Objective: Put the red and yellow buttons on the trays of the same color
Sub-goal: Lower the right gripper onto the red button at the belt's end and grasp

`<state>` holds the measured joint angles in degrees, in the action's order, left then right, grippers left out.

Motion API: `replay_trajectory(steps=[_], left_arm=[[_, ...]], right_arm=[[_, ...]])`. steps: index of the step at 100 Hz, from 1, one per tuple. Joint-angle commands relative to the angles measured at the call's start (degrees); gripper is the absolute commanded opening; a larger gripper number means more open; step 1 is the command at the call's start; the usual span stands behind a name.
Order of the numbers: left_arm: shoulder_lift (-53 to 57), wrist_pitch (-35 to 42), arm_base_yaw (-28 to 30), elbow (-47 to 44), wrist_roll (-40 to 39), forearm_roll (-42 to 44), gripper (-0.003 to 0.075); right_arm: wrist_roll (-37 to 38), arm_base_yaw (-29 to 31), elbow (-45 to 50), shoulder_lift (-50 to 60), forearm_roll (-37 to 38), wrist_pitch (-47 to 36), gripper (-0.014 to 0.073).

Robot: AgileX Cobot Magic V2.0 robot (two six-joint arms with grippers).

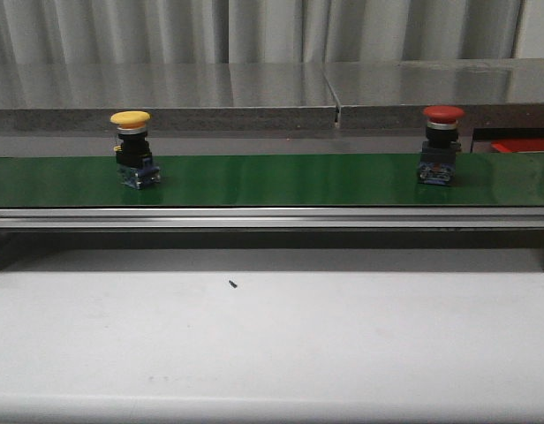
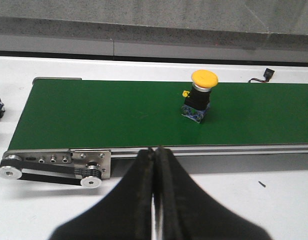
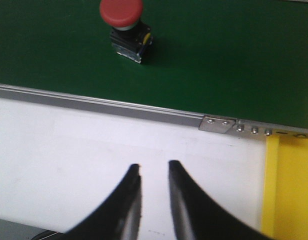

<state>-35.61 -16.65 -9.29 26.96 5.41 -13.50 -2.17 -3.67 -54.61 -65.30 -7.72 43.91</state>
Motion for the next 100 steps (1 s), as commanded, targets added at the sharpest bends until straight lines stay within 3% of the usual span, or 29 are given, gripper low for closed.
replay_trajectory(steps=[1,6,10,36,59,100], left_arm=[[-0.06,4.71,-0.46,1.56,0.15,-0.57,-0.0019],[-0.06,4.71,-0.46,1.56,0.15,-0.57,-0.0019],[-0.06,4.71,-0.46,1.56,0.15,-0.57,-0.0019],[-0.06,4.71,-0.46,1.56,0.15,-0.57,-0.0019],[-0.06,4.71,-0.46,1.56,0.15,-0.57,-0.0019],[-0.06,4.71,-0.46,1.56,0.15,-0.57,-0.0019]], right_arm=[[-0.3,-0.01,-2.24,0.6,-0.37,-2.87,0.0409],[-0.3,-0.01,-2.24,0.6,-0.37,-3.54,0.0554],[-0.3,-0.01,-2.24,0.6,-0.37,-4.4,0.0623],[-0.9,-0.01,-5.06,-3.98,-0.12,-6.26,0.0585],[-0.9,0.35,-15.32,-16.15,2.74,-2.61,0.0585],[-0.94,6.54,-32.21,-34.46,2.8,4.1,0.0585]])
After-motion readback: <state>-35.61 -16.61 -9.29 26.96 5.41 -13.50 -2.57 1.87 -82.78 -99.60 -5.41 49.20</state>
